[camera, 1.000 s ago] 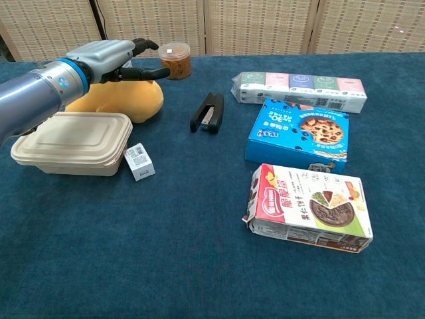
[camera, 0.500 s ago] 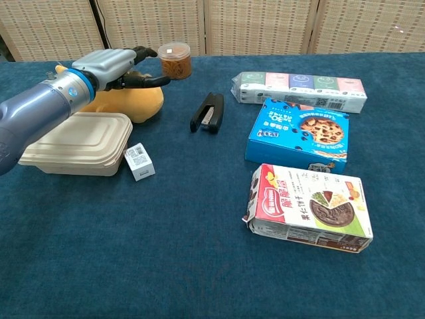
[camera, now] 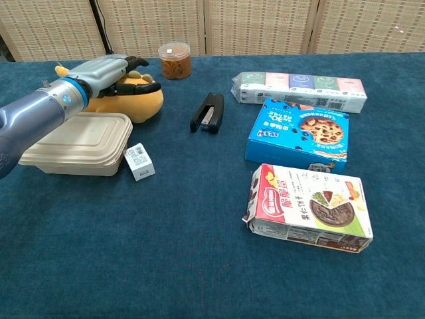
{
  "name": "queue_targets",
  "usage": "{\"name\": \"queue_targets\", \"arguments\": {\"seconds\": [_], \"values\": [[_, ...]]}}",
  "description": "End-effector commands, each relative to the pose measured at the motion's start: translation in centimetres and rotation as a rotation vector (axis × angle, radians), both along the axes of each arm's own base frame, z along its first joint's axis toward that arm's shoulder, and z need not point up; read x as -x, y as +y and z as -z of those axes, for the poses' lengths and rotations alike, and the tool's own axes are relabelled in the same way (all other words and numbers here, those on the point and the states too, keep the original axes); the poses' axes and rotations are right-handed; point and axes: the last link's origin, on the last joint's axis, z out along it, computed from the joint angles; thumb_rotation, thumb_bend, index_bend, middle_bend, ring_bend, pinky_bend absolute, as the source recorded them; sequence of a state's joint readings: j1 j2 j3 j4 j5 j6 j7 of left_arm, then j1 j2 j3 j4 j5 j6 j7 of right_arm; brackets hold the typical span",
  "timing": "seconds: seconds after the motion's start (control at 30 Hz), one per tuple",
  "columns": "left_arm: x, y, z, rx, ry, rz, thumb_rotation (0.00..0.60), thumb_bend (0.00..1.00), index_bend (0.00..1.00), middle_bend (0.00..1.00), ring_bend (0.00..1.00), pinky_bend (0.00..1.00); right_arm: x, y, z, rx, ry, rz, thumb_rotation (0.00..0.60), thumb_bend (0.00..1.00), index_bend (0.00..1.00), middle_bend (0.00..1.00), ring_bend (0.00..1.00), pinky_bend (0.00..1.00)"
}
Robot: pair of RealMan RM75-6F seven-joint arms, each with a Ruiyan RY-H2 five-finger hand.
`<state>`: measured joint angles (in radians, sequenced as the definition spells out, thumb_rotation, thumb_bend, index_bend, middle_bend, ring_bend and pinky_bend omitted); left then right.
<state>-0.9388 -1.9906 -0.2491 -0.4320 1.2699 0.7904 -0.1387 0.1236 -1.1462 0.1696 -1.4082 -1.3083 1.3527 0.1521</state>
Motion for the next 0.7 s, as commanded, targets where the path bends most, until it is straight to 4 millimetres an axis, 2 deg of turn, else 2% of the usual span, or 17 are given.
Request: {"name": "queue_targets", "arguments": {"seconds": [0.03,0.4,0.7], "values": [[0.6,-0.1,0.1,0.014,-0.022,-0.005,0.0,0.0,0.0,0.0,0.0,0.0,0.0,0.0,0.0,-0.001,0.0,0.002,0.6,0.0,0.0,0.0,0.0,0.0],[3.6,-0.1,-1.6,-0.011,-0.053,-0.03,0.0,0.0,0.0,0.0,0.0,0.0,0.1,-0.2,0.2,-0.012,-0.005,0.009,0.6,0.0,0.0,0.0,0.0,0.0],[4.7,-0.1,-2.4,-0.015,-0.067,-0.047,0.0,0.0,0.0,0.0,0.0,0.0,0.3,-0.4,0.4,-0.021,-0.006,0.016,0.6,0.0,0.0,0.0,0.0,0.0]]}}
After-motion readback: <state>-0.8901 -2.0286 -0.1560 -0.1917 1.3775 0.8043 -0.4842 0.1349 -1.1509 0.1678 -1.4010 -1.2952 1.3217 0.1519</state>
